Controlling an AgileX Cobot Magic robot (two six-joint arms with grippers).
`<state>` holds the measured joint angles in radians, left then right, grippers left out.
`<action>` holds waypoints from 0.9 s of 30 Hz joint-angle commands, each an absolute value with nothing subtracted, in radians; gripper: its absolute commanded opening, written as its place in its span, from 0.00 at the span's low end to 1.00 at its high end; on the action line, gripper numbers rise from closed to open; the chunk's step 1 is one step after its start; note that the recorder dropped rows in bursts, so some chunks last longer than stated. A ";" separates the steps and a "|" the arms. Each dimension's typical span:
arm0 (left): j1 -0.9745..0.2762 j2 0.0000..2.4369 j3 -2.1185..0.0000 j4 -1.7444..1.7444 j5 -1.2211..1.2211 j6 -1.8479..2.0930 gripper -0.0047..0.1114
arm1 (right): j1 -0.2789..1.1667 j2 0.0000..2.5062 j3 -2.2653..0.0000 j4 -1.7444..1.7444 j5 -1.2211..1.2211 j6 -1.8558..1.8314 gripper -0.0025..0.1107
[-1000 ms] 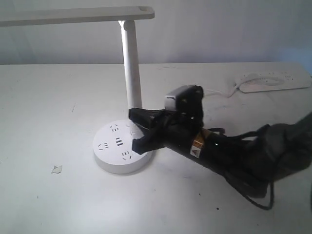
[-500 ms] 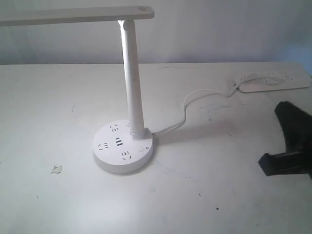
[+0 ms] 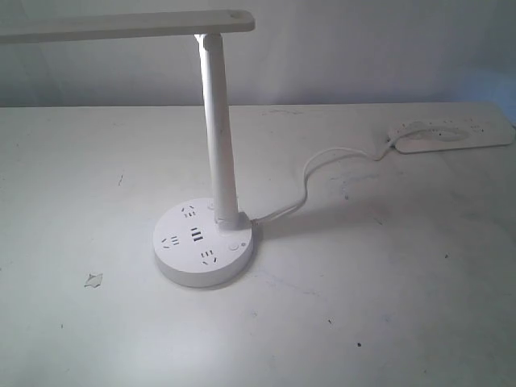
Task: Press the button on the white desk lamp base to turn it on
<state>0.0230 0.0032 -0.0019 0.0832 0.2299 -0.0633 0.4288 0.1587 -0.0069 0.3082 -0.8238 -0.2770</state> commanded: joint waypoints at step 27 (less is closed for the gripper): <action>0.017 0.000 0.000 0.091 0.233 -0.064 0.04 | 0.431 0.000 0.000 0.324 0.223 -0.094 0.02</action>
